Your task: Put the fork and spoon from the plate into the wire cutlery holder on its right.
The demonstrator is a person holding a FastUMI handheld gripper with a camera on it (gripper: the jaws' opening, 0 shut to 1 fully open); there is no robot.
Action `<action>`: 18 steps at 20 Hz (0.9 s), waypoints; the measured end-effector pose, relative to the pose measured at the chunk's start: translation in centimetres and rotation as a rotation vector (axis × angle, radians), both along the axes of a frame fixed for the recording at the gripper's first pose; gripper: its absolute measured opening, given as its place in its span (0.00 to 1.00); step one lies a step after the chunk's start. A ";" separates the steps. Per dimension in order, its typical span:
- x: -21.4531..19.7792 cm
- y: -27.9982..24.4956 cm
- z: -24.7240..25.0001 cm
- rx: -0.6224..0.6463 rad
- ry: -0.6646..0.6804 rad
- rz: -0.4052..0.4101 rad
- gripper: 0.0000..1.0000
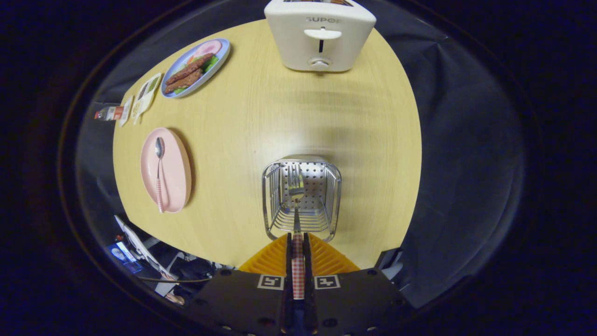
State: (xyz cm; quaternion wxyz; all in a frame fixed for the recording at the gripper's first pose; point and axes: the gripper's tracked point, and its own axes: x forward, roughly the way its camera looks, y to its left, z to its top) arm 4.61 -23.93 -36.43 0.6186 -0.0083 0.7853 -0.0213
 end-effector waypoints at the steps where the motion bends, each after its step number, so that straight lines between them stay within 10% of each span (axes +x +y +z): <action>1: -0.1 0.2 0.1 0.002 -0.006 -0.006 0.10; 4: 0.6 0.6 0.4 0.003 -0.078 -0.013 0.14; 15: 0.8 6.0 2.7 -0.008 -0.379 0.002 0.93; 18: 1.9 7.2 2.9 -0.065 -0.514 0.043 0.98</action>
